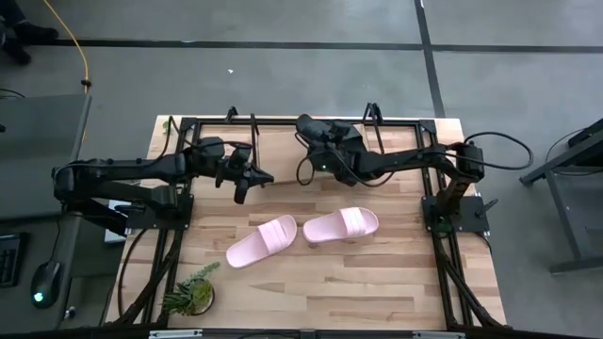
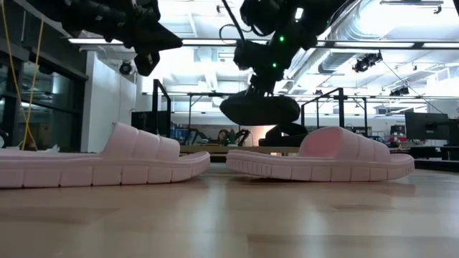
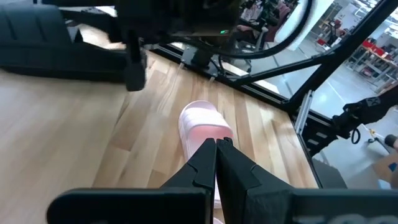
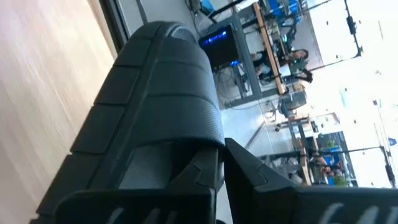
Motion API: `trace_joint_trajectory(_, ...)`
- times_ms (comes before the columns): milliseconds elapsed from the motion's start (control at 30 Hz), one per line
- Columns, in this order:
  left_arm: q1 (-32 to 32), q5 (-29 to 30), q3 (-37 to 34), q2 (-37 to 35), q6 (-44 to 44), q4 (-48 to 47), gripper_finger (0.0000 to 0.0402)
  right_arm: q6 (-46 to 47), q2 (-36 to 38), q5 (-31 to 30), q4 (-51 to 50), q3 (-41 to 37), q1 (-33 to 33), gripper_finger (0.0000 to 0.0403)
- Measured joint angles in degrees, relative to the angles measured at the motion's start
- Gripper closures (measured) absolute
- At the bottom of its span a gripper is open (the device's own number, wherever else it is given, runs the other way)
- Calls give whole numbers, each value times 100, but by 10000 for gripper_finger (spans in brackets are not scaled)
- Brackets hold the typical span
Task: Pick and place slides into the shelf
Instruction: Put the black slide on the shelf
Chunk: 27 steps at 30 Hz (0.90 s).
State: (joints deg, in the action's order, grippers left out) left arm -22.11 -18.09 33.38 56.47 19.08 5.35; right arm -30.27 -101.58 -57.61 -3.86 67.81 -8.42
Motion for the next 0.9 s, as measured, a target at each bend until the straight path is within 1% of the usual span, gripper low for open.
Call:
trace_joint_trajectory(333,0,-60,9,0,65,6,401,253,-340,121,-61,2,-134,403)
trace_joint_trajectory(667,0,-87,9,0,69,4,401,521,-538,-2,-89,2,-189,403)
trace_joint_trajectory(800,0,-101,9,0,69,4,401,602,-538,-245,-195,2,-213,403)
trace_joint_trajectory(900,0,-101,9,0,69,4,401,707,-538,-266,-330,2,-211,403)
